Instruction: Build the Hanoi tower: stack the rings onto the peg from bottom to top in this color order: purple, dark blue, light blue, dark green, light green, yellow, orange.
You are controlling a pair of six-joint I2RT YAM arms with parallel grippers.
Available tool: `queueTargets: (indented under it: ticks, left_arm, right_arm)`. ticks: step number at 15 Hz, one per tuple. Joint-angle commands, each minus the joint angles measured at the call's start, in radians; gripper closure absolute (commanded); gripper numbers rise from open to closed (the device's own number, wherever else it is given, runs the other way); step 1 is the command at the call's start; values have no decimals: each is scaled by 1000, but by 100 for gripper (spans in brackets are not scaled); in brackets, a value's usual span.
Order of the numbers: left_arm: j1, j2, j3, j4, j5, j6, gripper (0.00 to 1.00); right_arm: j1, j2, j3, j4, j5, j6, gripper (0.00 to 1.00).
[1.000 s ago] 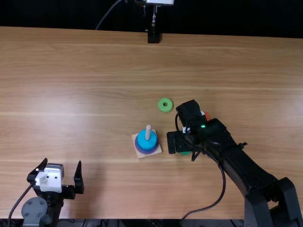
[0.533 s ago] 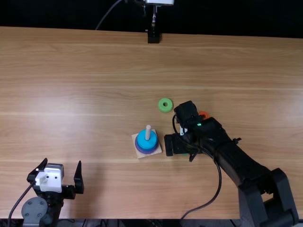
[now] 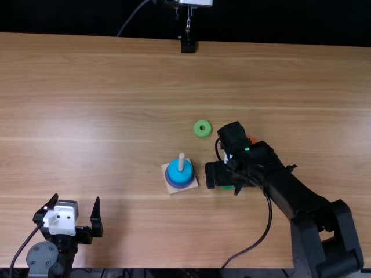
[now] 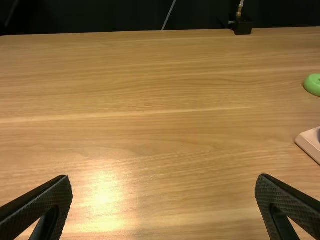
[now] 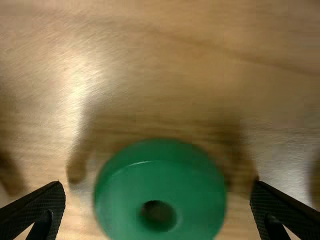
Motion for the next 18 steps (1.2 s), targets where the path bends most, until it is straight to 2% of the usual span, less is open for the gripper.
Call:
queueTargets:
  ticks: [1,2,4,6,8,9,11,12,13,14,15,16,17,18]
  left_arm:
    - [-8,-12,-112,-77,4,-6,0]
    - [-8,-12,-112,-77,4,-6,0]
    - [-8,-12,-112,-77,4,-6,0]
    - [-8,-12,-112,-77,4,-6,0]
    - [-9,-12,-112,-77,4,-6,0]
    - [-8,-12,-112,-77,4,-6,0]
    - [-8,-12,-112,-77,4,-6,0]
    - [-8,-12,-112,-77,4,-6,0]
    - [-8,-12,-112,-77,4,-6,0]
    - [-8,-12,-112,-77,6,-6,0]
    - [-9,-12,-112,-77,4,-6,0]
    - [-8,-12,-112,-77,4,-6,0]
    - [-8,-12,-112,-77,4,-6,0]
    - [-8,-12,-112,-77,6,-6,0]
  right_arm:
    - [-10,25,28,2,7,10,0]
    - [-12,25,28,2,16,10,11]
    - [-10,25,25,-2,18,10,32]
    - [-10,25,20,-2,18,10,60]
    - [-9,23,17,0,18,10,94]
    - [-9,23,17,0,18,10,100]
    - [-6,18,28,-11,23,8,100]
    - [-3,15,30,-13,49,1,100]
    - [1,12,31,-11,108,-7,100]
    - [2,3,54,-15,202,-16,100]
    - [4,-18,69,-16,270,-44,100]
    - [5,-63,79,-15,289,-102,100]
    - [7,-110,106,-16,285,-145,100]
    - [5,-140,132,-16,283,-160,100]
